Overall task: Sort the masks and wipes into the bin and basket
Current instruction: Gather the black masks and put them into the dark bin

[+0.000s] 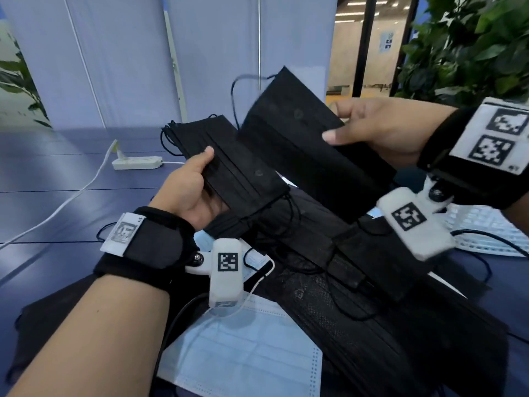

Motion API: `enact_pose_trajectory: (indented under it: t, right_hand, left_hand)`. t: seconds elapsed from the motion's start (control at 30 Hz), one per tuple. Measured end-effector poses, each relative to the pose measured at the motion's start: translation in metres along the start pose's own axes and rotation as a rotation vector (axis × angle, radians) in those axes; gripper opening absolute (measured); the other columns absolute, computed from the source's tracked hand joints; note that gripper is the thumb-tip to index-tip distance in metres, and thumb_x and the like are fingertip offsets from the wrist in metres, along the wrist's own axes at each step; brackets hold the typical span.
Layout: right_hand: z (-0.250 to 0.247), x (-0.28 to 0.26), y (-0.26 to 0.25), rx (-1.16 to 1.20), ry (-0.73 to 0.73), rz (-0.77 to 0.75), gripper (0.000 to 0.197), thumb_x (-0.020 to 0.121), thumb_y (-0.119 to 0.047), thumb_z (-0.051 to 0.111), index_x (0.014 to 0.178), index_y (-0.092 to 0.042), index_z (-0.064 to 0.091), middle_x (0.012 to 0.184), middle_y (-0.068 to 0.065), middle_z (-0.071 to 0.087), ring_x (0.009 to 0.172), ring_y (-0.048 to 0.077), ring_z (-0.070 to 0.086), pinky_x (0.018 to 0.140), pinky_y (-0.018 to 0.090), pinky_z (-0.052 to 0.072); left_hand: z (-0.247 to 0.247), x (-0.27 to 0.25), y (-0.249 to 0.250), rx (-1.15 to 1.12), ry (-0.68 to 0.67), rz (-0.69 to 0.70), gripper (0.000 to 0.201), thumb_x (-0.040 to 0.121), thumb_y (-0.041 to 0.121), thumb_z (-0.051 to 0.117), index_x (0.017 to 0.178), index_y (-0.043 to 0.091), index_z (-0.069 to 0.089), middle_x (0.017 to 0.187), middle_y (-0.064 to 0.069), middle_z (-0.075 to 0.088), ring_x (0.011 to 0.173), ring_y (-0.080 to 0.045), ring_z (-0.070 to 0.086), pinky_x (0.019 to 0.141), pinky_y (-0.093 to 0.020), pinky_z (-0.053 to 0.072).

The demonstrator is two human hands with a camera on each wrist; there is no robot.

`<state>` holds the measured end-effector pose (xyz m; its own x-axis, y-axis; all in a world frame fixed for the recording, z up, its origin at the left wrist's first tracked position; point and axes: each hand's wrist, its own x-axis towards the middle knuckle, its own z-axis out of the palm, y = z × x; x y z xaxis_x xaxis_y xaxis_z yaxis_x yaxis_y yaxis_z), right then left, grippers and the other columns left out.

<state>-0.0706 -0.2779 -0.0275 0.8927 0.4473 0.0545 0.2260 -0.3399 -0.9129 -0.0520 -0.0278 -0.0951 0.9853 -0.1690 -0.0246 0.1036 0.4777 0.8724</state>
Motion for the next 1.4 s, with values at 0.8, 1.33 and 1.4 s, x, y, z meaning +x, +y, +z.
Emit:
enact_pose_trajectory:
  t: [0.8, 1.33, 1.4]
  right_hand:
    - [0.065, 0.037, -0.006, 0.006, 0.321, 0.103, 0.022, 0.085, 0.005, 0.059, 0.074, -0.013, 0.051, 0.069, 0.01, 0.058, 0.062, 0.023, 0.058, 0.06, 0.035, 0.054]
    - [0.015, -0.027, 0.024, -0.986, -0.35, 0.448, 0.039, 0.081, -0.023, 0.071, 0.112, -0.038, 0.053, 0.115, -0.008, 0.057, 0.101, 0.011, 0.057, 0.089, 0.025, 0.045]
    - [0.017, -0.027, 0.031, -1.019, -0.362, 0.435, 0.039, 0.079, -0.021, 0.073, 0.107, -0.039, 0.052, 0.114, -0.005, 0.055, 0.107, 0.016, 0.056, 0.092, 0.029, 0.046]
  left_hand:
    - [0.017, -0.004, -0.012, 0.036, -0.202, -0.098, 0.076, 0.09, 0.068, 0.02, 0.118, 0.012, 0.062, 0.112, -0.012, 0.07, 0.099, -0.023, 0.069, 0.076, -0.039, 0.059]
    - [0.004, -0.006, 0.001, 0.122, -0.051, -0.03, 0.027, 0.093, 0.009, 0.039, 0.099, 0.005, 0.065, 0.083, -0.006, 0.074, 0.072, -0.019, 0.072, 0.057, -0.034, 0.059]
    - [0.005, -0.005, 0.001, 0.142, -0.042, -0.034, 0.027, 0.093, 0.01, 0.039, 0.098, 0.005, 0.065, 0.081, -0.007, 0.074, 0.07, -0.02, 0.072, 0.055, -0.034, 0.058]
